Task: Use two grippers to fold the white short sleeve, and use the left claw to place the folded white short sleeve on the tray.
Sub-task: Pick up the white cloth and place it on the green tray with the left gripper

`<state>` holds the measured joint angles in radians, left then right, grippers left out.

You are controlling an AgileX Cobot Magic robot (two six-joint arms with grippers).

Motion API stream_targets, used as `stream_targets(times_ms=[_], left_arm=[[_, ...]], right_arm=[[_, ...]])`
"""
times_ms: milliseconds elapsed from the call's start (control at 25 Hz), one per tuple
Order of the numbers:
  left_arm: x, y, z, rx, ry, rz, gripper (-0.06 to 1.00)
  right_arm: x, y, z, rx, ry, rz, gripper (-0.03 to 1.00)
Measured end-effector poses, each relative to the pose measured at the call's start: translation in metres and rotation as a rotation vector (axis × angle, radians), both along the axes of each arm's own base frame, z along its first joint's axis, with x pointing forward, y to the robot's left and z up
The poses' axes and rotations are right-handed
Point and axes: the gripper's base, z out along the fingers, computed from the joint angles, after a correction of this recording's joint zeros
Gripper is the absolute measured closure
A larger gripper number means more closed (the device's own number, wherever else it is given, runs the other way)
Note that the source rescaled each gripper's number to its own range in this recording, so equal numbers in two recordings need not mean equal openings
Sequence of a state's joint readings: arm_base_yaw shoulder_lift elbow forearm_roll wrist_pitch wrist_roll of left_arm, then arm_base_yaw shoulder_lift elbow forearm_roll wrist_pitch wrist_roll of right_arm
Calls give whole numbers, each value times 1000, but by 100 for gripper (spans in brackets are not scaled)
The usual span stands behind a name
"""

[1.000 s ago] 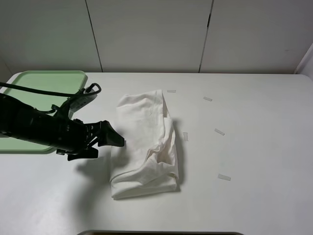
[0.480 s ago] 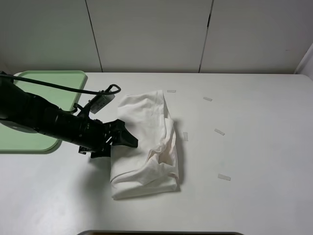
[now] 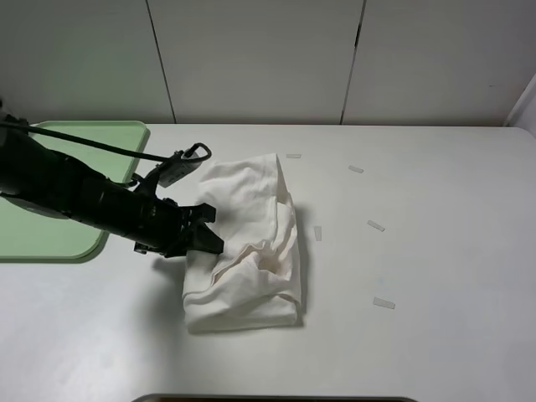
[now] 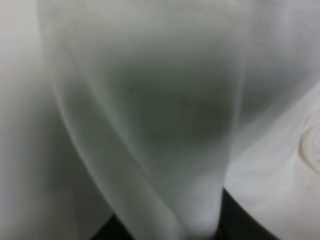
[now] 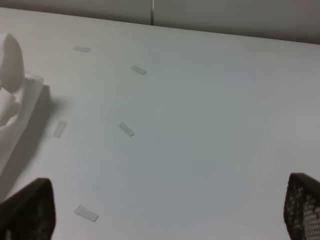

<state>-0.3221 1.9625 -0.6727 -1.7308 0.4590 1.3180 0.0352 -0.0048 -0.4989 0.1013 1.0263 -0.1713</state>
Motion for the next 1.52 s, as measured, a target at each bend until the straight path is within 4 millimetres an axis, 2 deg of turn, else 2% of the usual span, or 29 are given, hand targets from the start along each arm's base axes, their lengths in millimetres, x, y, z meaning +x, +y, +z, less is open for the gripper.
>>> stream_targets(times_ms=[280,560,600,1000,1160,1360,1520], left_arm=[[16,-2,10,113,-100,-232,77],[31,19,26,320,-156,-346,77],[54,49,47,534,-207,-340,77],[95,94,93,812,-272,-301,77],[99,126,98,931,-244,-328,77],[100,146,99,966,-233,-303,77],[103,175,101,985,-253,-220,77]], right_arm=[[0,0,0,0,0,0,-3],[0,0,0,0,0,0,-3],[0,0,0,0,0,0,-3],[0,0,0,1,0,0,-3],[0,0,0,1,0,0,-3],[0,0,0,1,0,0,-3],[0,0,0,1,0,0,-3]])
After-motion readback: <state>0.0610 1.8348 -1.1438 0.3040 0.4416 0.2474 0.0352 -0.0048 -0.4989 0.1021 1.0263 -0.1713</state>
